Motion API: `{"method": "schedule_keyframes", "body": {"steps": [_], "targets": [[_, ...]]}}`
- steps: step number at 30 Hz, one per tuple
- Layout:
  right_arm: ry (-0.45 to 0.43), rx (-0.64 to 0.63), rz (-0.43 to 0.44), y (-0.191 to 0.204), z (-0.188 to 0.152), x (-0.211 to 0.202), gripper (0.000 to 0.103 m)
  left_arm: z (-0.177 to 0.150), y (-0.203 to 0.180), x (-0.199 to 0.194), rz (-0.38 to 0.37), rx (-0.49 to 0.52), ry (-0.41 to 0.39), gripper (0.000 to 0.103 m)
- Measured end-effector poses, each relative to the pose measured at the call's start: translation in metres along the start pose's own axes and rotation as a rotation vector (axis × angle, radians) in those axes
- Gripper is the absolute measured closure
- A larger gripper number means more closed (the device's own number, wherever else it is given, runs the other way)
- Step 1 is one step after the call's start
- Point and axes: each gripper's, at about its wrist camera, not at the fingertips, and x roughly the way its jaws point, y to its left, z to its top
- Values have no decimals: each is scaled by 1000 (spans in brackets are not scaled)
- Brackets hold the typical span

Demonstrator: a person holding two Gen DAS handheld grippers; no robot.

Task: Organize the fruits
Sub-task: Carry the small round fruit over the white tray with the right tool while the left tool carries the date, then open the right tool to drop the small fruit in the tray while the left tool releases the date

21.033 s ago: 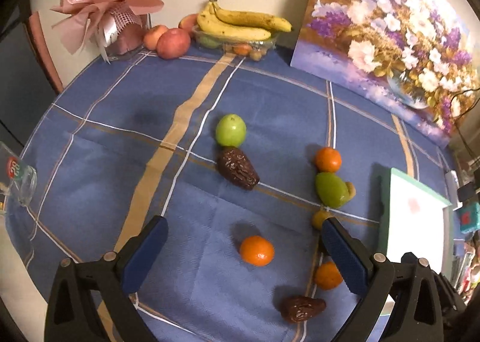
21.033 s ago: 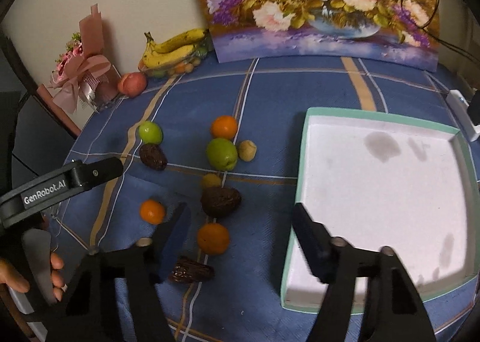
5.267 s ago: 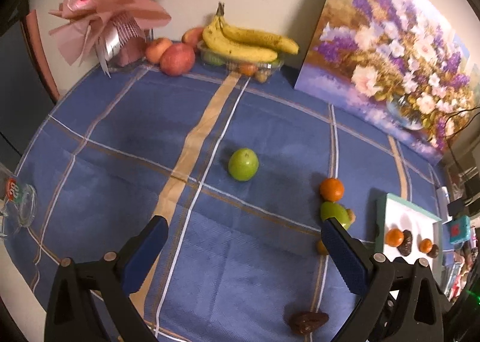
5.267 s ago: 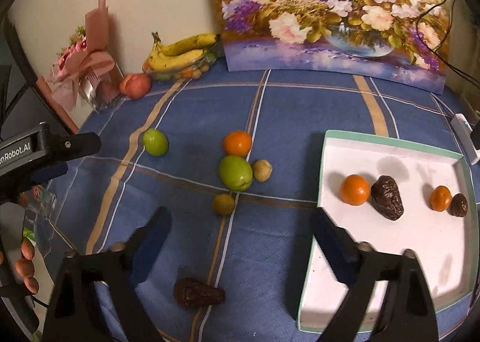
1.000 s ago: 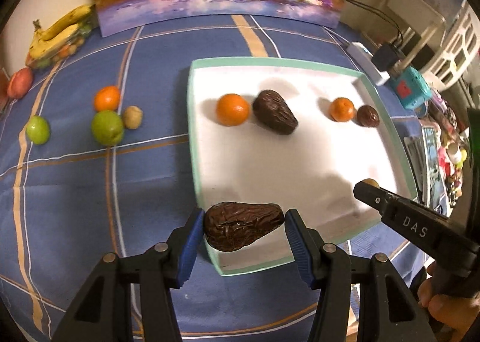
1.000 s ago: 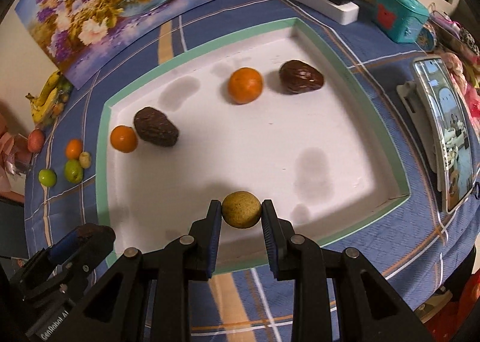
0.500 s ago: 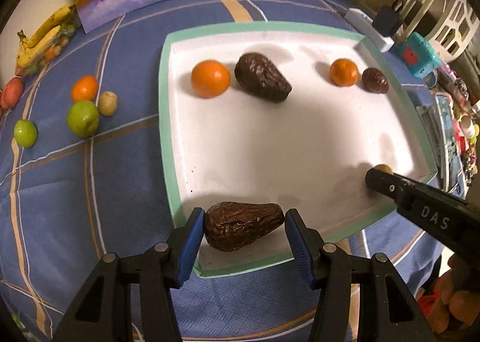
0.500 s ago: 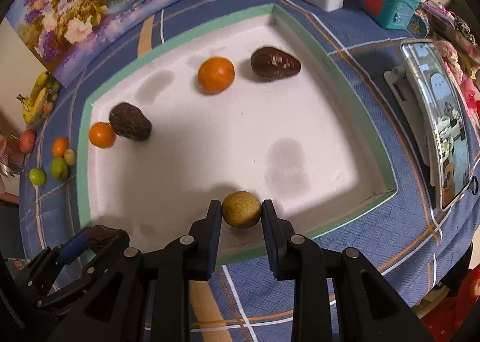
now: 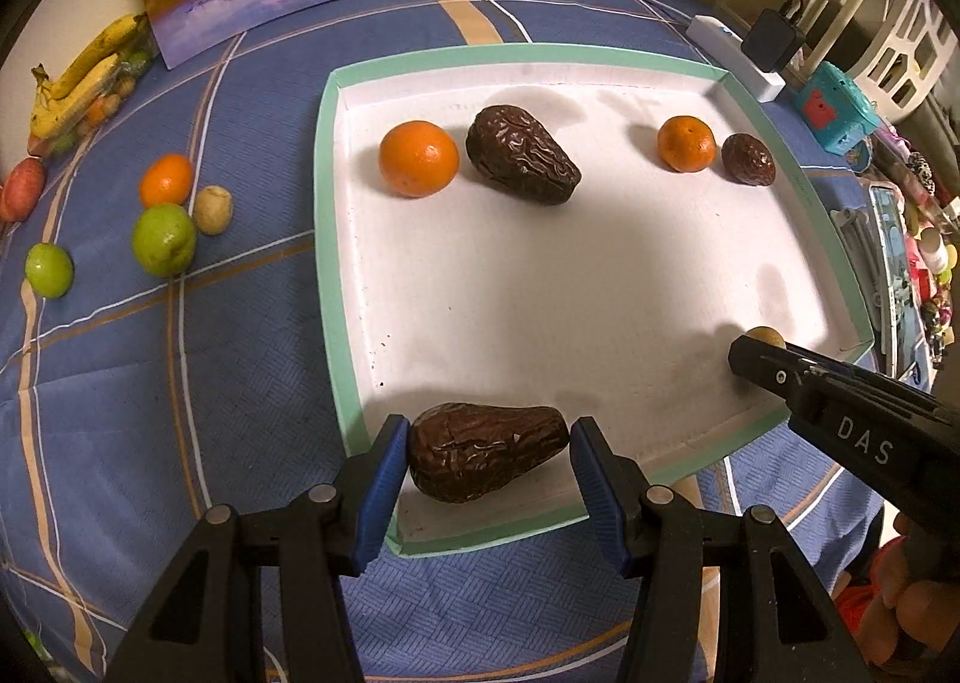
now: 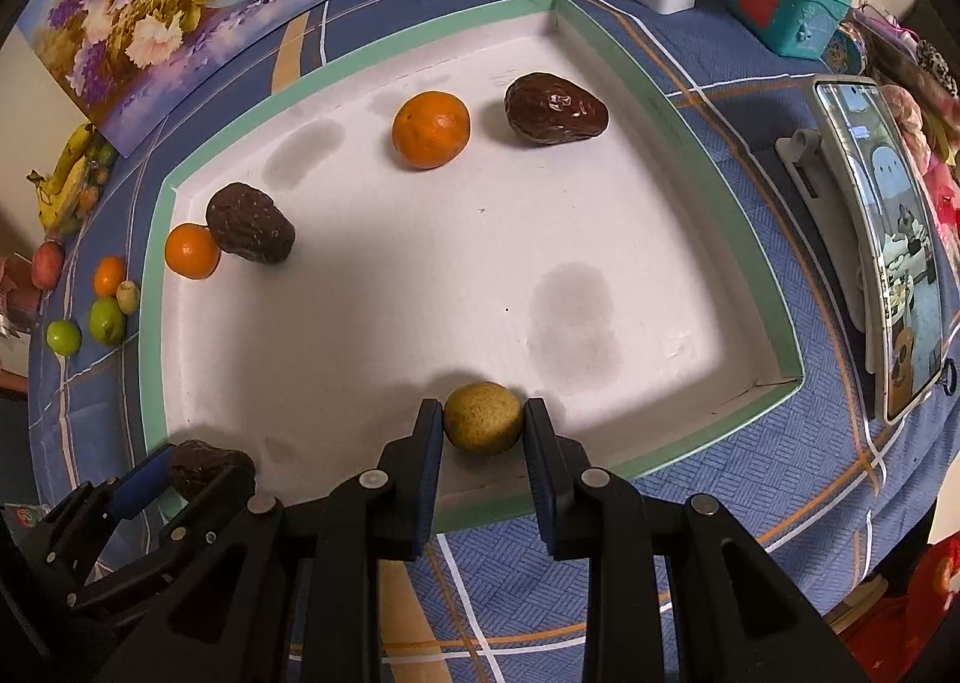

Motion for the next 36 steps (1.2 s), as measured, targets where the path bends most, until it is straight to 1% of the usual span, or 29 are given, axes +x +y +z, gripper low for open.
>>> {"method": "schedule_keyframes", "body": {"steps": [8, 16, 23, 29, 36], "targets": [[-2, -8, -6, 3, -2, 0, 75, -1, 2, -5, -15, -7, 2, 44], [-13, -11, -9, 0, -3, -4, 75, -2, 11, -13, -35, -36, 0, 43], [-42, -16, -14, -2, -2, -14, 74, -1, 16, -31, -57, -46, -42, 43], [-74, -25, -16, -1, -1, -26, 74, 1, 26, -42, -72, -90, -71, 43], [-79, -36, -18, 4, -2, -25, 74, 1, 40, -46, -60, -145, -85, 43]]}}
